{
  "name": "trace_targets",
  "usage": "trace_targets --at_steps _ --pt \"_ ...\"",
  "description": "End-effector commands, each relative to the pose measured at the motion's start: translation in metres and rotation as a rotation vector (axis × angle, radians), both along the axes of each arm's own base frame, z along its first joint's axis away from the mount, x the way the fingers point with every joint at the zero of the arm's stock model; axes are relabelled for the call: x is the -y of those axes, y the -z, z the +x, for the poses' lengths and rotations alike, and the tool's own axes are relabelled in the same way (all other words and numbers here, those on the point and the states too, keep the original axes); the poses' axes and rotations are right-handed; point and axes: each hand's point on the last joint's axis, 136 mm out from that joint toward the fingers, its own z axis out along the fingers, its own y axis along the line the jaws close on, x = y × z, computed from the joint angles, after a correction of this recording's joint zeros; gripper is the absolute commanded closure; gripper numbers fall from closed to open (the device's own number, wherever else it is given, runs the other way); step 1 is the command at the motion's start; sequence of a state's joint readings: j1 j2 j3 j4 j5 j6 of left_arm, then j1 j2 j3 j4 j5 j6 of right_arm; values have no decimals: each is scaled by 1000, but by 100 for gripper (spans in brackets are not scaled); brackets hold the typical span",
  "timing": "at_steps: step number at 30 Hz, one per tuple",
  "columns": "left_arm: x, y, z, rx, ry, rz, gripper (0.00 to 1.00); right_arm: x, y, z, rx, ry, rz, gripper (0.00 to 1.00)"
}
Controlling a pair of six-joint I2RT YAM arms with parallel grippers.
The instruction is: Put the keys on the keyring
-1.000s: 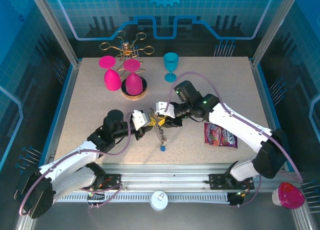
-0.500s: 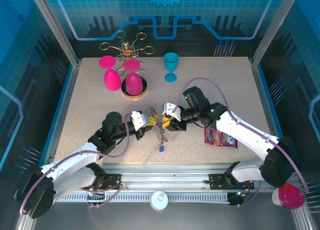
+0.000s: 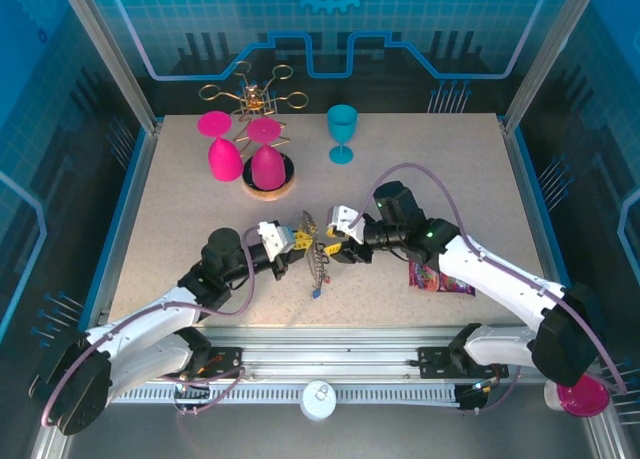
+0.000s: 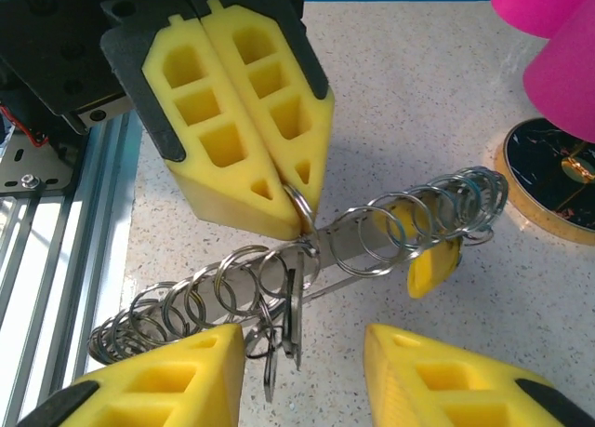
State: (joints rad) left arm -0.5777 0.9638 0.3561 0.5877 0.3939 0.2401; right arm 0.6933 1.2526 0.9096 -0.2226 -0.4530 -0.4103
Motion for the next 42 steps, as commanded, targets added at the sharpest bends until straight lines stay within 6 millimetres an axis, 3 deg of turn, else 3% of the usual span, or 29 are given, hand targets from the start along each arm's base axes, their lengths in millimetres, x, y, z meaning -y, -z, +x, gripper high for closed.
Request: trace_targets --at_steps 1,11,24,34,37,42 --pt "0 -20 2 57 -1 -68 100 -10 -7 -3 -4 -34 23 61" --pt "1 -22 3 57 0 -90 100 -14 -10 6 16 -6 12 75" --pt "0 -29 9 70 -24 -134 100 -27 -3 -2 66 -50 -73 100" --pt "-1 -31 14 79 -47 -147 100 -30 3 -5 142 -78 -162 99" --pt "0 -30 14 79 -43 -144 100 -22 -3 -3 128 -58 -133 76" --pt "2 -26 10 80 -16 -141 100 3 -25 -4 53 -40 20 68"
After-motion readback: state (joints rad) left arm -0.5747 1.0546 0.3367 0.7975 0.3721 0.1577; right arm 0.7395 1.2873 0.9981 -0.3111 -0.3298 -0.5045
